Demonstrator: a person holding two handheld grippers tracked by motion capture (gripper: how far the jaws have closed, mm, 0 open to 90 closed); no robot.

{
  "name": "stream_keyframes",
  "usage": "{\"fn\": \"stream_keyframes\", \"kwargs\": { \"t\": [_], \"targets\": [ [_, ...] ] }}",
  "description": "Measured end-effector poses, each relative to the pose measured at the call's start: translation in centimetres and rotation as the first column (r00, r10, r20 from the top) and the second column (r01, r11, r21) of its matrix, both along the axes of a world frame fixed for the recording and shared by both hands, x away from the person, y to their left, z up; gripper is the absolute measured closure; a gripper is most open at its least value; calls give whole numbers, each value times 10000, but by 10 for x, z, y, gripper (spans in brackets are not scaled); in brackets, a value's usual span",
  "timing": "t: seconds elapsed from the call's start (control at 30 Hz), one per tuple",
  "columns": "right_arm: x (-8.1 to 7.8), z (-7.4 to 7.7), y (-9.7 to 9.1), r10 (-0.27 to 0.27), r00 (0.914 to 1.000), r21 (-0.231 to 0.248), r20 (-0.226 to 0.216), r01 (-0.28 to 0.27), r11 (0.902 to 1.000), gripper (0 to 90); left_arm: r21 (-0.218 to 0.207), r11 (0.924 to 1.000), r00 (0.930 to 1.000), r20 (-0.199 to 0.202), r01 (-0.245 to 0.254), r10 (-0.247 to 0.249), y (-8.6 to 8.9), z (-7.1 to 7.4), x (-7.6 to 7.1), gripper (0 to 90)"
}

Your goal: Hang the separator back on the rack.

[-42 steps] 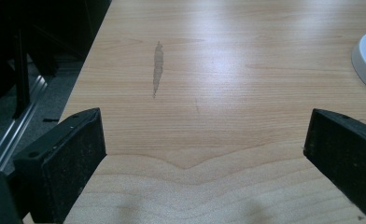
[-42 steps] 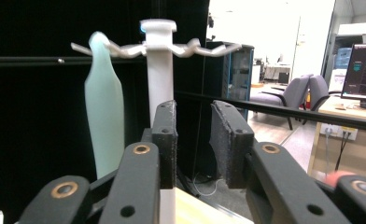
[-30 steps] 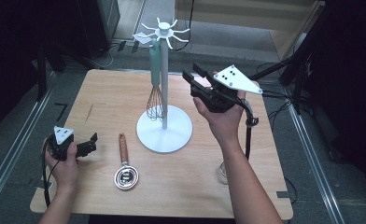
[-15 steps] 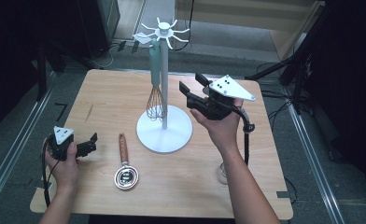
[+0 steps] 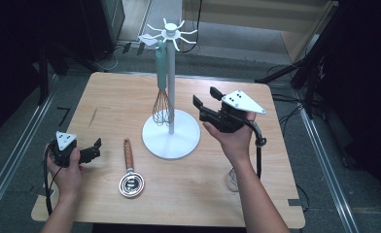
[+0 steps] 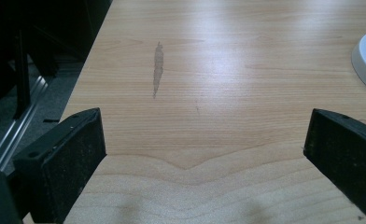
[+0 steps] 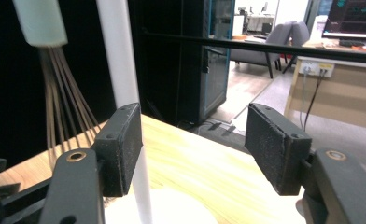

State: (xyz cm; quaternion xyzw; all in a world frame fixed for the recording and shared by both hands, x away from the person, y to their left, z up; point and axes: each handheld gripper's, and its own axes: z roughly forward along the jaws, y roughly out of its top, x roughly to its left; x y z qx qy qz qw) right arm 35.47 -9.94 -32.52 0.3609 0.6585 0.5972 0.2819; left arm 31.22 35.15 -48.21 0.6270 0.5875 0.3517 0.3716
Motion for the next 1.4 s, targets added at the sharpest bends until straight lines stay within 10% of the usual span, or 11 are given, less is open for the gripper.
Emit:
{"fn": "stream_keyframes", "kwargs": {
  "t": [0.87, 1.4],
  "targets": [
    [-1, -56, -61, -1604, 9813, -264, -1063, 1585, 9870, 425, 74, 10000, 10000, 25, 6, -6, -1, 0, 0, 0],
    [-2, -96, -97, -2539, 9466, -472, -1987, 2495, 9672, 747, 109, 9999, 10000, -3, 24, -24, -1, 0, -1, 0]
  ]
}}
